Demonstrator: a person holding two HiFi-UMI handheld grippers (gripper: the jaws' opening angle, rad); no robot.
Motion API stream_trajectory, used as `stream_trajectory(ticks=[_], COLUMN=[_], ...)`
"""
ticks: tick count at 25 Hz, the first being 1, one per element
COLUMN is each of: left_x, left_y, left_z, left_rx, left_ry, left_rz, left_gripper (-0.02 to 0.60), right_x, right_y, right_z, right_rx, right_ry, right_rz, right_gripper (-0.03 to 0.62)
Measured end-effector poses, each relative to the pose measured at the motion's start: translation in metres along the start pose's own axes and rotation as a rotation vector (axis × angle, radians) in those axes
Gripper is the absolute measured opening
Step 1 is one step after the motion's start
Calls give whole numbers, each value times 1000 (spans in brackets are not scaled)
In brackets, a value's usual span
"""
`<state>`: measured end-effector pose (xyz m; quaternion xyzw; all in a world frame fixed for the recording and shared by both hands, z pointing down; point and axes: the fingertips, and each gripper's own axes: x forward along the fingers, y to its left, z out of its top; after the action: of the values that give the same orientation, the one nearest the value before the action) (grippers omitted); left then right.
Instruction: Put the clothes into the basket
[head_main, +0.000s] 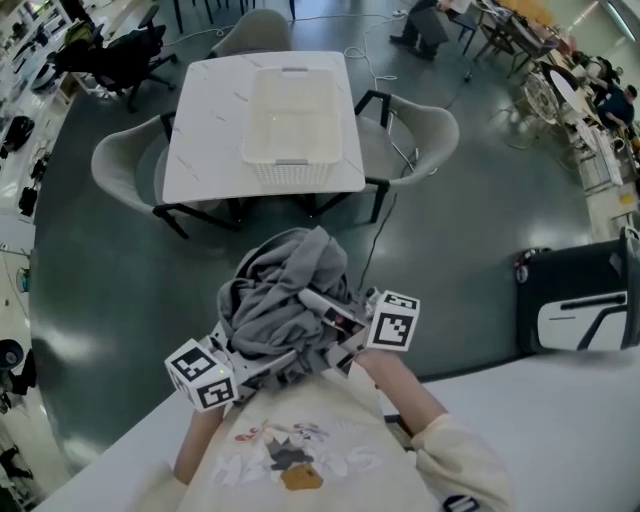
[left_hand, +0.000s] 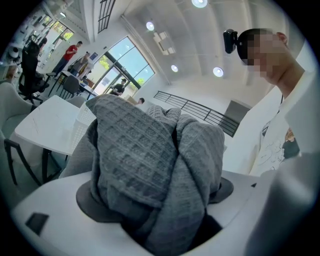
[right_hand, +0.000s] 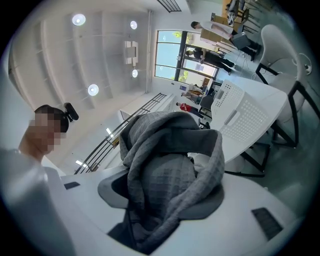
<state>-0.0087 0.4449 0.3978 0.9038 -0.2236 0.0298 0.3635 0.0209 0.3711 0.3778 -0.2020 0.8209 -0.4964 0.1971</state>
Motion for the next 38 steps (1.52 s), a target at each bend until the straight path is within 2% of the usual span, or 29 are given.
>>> stream_trajectory(ticks=[6, 9, 20, 26, 31, 34, 38], left_x=[-42, -47, -32, 3, 46, 67, 104], left_y=[36, 37, 55, 80, 107, 124, 141], left_z=[-3, -10, 5, 38, 80, 106, 149], left_rx=[-9, -29, -33, -42, -22, -29, -2], left_ry=[-4, -3, 18, 15, 25, 30, 22], left_rz=[17, 18, -6, 8, 2, 22, 46], left_gripper=[443, 443, 443, 443, 443, 443, 443], right_x=[45, 44, 52, 65, 79, 92, 104], right_y=[-10, -14, -31, -56, -81, -94, -109], right_z=[-31, -41, -19, 27, 87, 119, 176], right_rx=[13, 42, 48, 59, 59, 76, 68], right_ry=[13, 16, -10, -11, -27, -24, -19], right_rz=[4, -9, -21, -10, 3, 14, 40], right_gripper=[215, 216, 216, 216, 216, 216, 216])
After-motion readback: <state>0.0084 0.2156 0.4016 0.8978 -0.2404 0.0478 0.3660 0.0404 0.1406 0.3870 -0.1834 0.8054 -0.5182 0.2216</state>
